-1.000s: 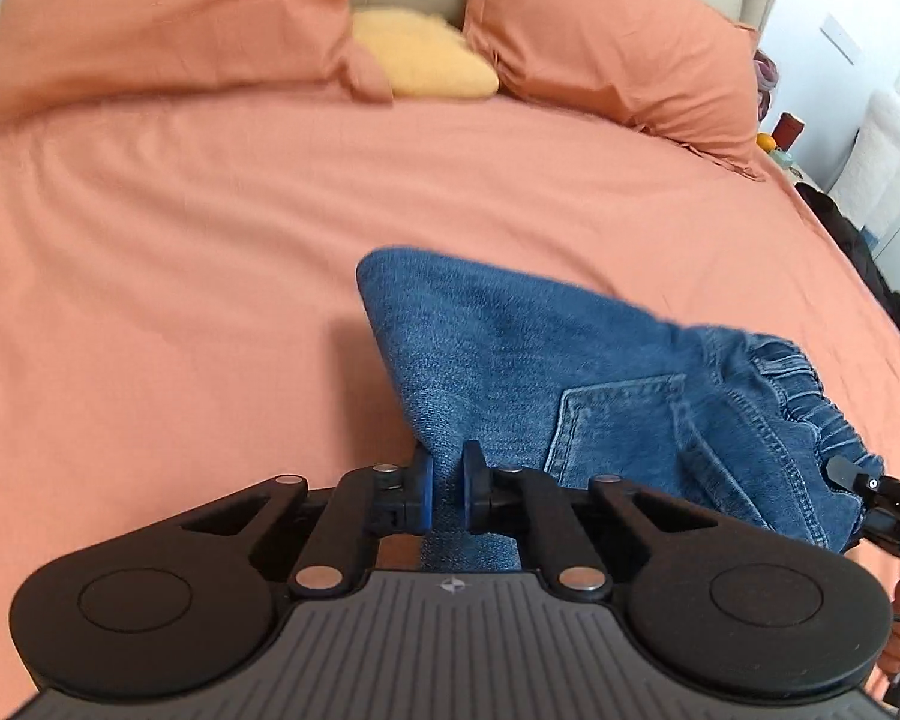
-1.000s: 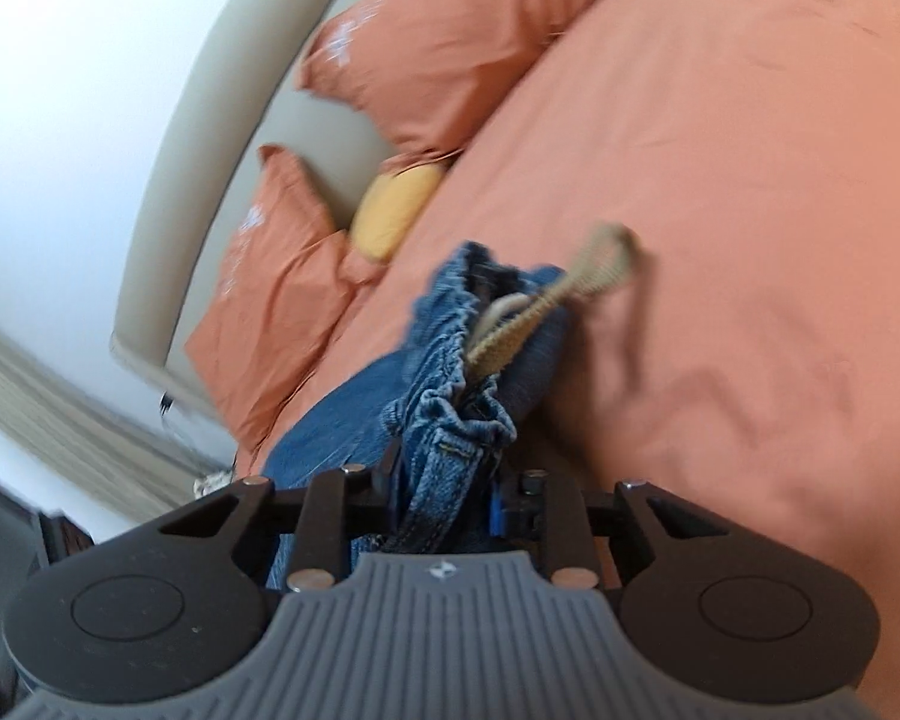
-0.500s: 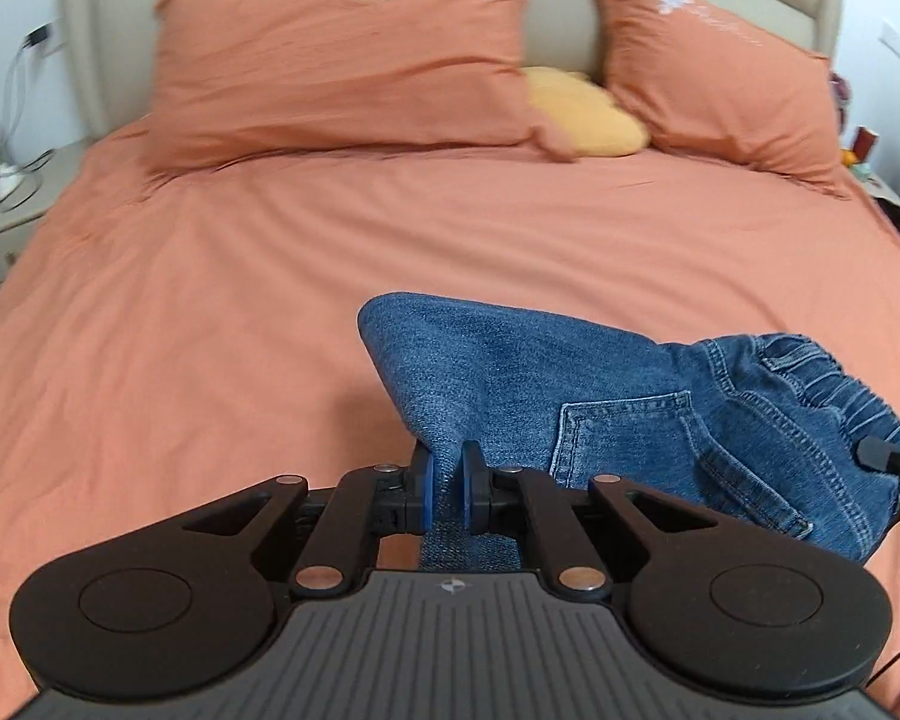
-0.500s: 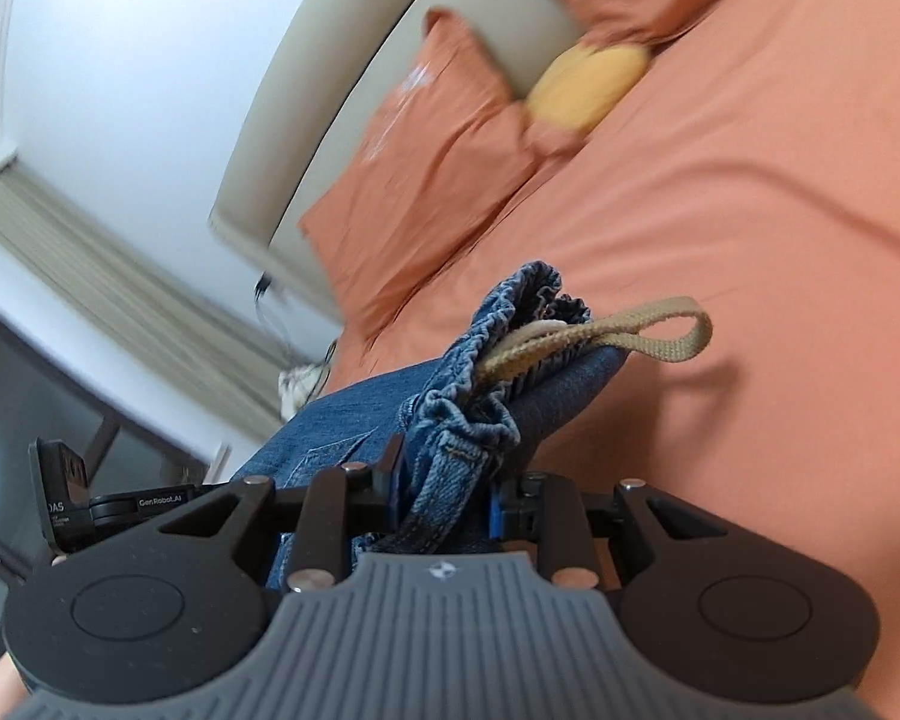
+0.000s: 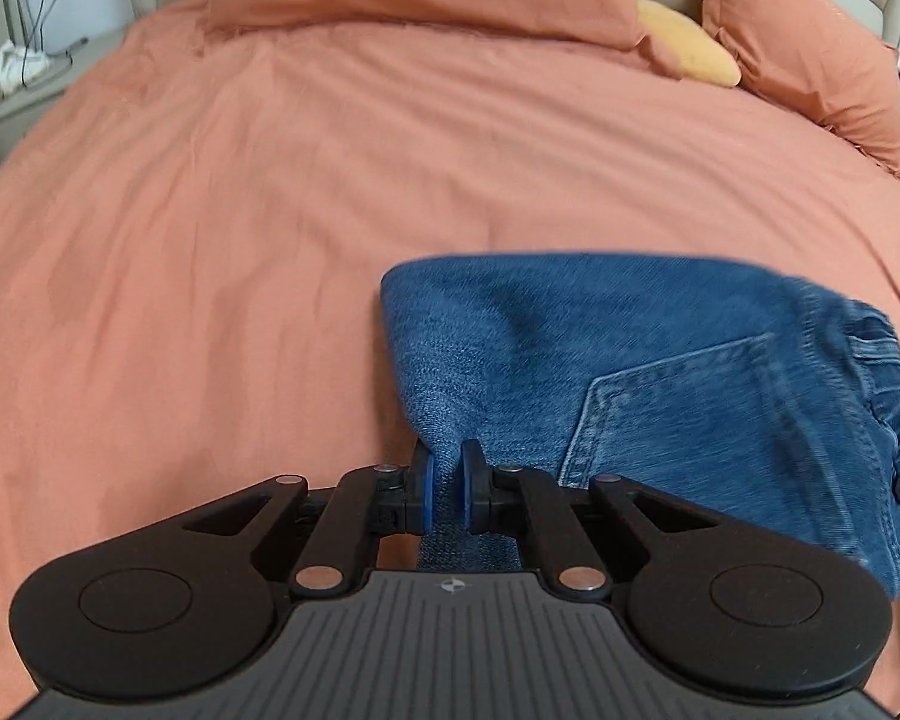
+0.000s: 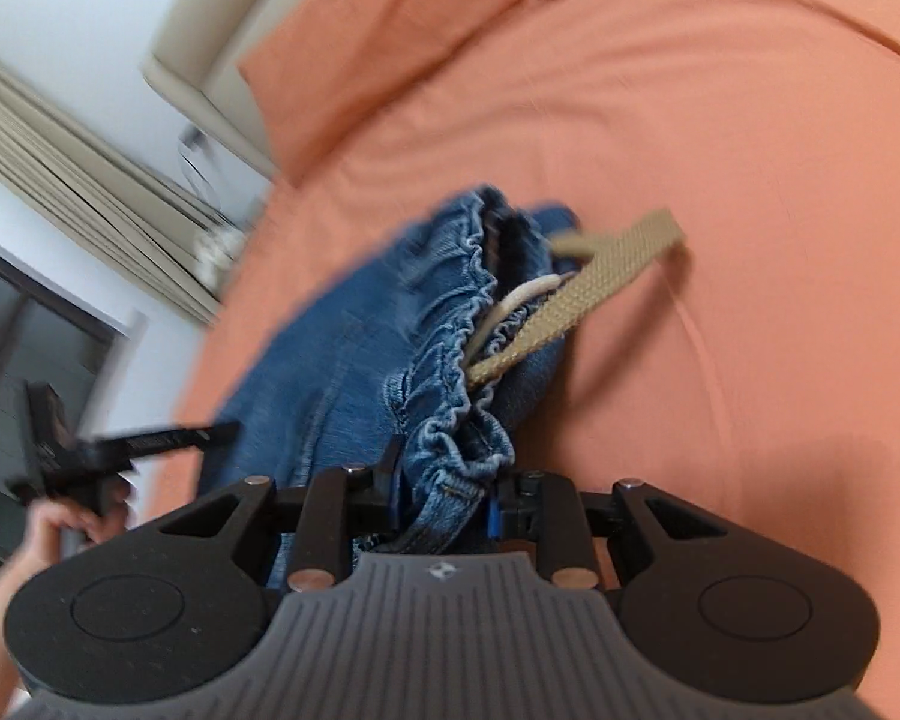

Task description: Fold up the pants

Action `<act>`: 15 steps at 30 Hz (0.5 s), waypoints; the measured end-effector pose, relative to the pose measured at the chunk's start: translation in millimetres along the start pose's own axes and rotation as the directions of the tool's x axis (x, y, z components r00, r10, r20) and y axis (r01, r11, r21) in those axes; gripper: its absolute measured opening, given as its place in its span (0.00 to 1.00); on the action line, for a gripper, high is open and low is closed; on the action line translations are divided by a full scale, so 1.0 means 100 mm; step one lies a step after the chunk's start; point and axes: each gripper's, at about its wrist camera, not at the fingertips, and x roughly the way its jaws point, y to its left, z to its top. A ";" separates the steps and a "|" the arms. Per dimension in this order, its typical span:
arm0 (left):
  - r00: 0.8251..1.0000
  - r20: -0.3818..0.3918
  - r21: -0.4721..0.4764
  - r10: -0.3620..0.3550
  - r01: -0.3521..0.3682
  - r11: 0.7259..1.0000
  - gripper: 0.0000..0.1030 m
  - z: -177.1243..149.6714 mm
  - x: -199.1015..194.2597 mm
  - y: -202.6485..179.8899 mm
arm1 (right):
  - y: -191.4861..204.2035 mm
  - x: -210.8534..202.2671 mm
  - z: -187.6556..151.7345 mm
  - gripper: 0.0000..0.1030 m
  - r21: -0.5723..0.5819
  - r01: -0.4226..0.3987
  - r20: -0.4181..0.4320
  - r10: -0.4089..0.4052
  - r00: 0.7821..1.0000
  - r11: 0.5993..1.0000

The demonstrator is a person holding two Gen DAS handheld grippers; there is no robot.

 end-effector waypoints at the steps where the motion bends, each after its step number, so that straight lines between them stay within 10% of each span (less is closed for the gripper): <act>1: 1.000 -0.001 0.002 -0.007 0.007 1.000 0.09 -0.02 0.04 0.02 | -0.03 0.05 -0.02 0.20 -0.012 0.018 -0.006 -0.018 1.000 1.000; 15: 0.993 0.027 0.126 0.112 -0.114 0.985 0.30 0.06 -0.35 -0.09 | 0.21 0.29 0.22 0.38 -0.115 0.175 -0.084 -0.185 0.979 0.978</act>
